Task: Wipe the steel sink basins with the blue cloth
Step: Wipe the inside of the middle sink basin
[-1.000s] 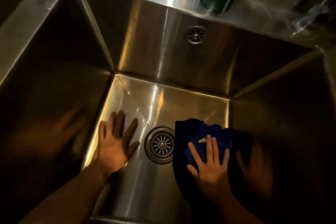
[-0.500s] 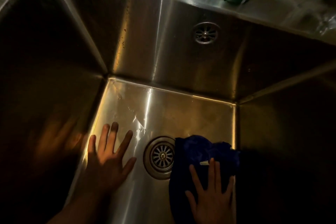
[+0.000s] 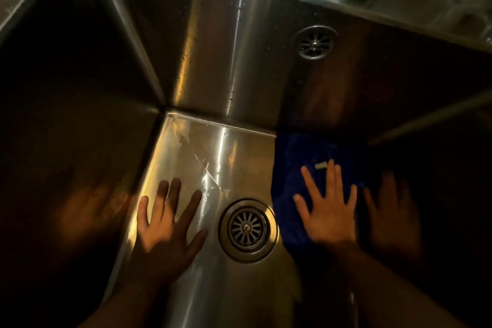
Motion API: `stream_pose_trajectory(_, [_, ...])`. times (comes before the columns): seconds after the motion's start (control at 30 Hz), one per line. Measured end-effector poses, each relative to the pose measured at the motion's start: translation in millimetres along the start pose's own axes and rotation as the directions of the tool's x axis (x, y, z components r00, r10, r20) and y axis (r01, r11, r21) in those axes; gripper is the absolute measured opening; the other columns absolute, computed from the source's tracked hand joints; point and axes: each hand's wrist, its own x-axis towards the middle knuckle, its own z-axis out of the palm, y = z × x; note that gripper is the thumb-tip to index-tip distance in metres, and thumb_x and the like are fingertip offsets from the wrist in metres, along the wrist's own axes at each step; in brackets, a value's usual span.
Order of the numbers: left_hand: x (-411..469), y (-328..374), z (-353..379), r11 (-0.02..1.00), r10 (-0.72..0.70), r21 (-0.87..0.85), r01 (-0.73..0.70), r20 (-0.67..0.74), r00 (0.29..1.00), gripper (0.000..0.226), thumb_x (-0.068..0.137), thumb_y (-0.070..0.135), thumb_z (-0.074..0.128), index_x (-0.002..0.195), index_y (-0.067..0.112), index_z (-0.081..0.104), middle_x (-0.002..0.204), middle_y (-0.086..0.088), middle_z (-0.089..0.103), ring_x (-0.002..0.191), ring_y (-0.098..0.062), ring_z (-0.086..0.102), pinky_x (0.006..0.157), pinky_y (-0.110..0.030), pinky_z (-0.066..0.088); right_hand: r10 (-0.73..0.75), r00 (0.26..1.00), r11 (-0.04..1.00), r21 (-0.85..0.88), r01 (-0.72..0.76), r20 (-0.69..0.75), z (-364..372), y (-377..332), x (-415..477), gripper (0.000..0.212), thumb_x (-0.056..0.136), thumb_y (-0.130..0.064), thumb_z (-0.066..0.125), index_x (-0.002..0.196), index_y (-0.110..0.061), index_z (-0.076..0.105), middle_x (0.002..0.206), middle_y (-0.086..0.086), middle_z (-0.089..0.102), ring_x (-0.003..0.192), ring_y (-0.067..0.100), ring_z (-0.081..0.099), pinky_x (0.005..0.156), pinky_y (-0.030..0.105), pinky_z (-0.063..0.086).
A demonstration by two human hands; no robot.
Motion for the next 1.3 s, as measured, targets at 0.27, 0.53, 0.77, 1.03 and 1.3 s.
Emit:
stream_pose_trajectory(0.27, [-0.2,-6.7,10.6,1.000,0.008,0.015,-0.008,-0.008,1.000,0.070,0.084,0.064,0.035,0.147,0.035,0.028,0.160,-0.012,0.015,0.147,-0.033,0.013,0.113,-0.057,0.010,0.035,0.999,0.999,0.000,-0.035,0.041,-6.9,1.6,30.5,0.061,0.090,-0.066,0.004,0.146,-0.048,-0.013,0.160,0.018,-0.004,0.147,0.026,-0.017,0.115,0.060,0.003])
stream_pose_trajectory(0.53, [-0.2,-5.3,12.8,1.000,0.001,0.031,-0.002,0.004,1.000,0.072,0.083,0.063,0.038,0.148,0.034,0.026,0.160,-0.012,0.012,0.147,-0.033,0.011,0.113,-0.060,0.012,0.102,0.994,0.995,0.009,-0.102,0.037,-2.3,-21.4,32.0,0.062,0.091,-0.065,0.000,0.148,-0.043,-0.011,0.159,0.020,-0.011,0.145,0.029,-0.023,0.114,0.062,-0.001])
stream_pose_trajectory(0.77, [-0.4,-5.0,10.4,1.000,0.002,0.015,-0.002,0.013,1.000,0.073,0.085,0.064,0.037,0.149,0.030,0.025,0.160,-0.013,0.010,0.147,-0.033,0.011,0.112,-0.062,0.015,0.152,0.987,0.985,0.073,-0.155,0.047,-3.3,-79.0,38.9,0.066,0.091,-0.064,0.005,0.151,-0.038,-0.003,0.157,0.023,-0.016,0.143,0.032,-0.026,0.113,0.063,-0.004])
stream_pose_trajectory(1.03, [-1.6,-7.2,13.7,1.000,-0.021,-0.017,0.021,0.027,0.999,0.082,0.087,0.066,0.029,0.151,0.015,0.020,0.160,-0.015,0.012,0.147,-0.032,0.014,0.114,-0.060,0.014,0.153,0.988,0.979,0.137,-0.152,0.000,-8.6,-164.6,48.5,0.063,0.093,-0.061,0.020,0.151,-0.034,0.013,0.157,0.025,-0.015,0.144,0.036,-0.021,0.111,0.066,-0.002])
stream_pose_trajectory(1.3, [-2.0,-2.0,4.6,0.908,-0.204,-0.377,0.182,-0.019,0.979,0.093,0.088,0.066,0.029,0.149,-0.001,0.009,0.157,-0.022,0.010,0.145,-0.018,0.005,0.103,-0.049,0.036,-0.174,0.981,0.945,0.295,0.140,0.089,-12.0,-268.1,57.4,0.065,0.092,-0.058,0.015,0.151,-0.032,0.005,0.146,0.017,-0.042,0.136,0.030,-0.041,0.099,0.059,-0.030])
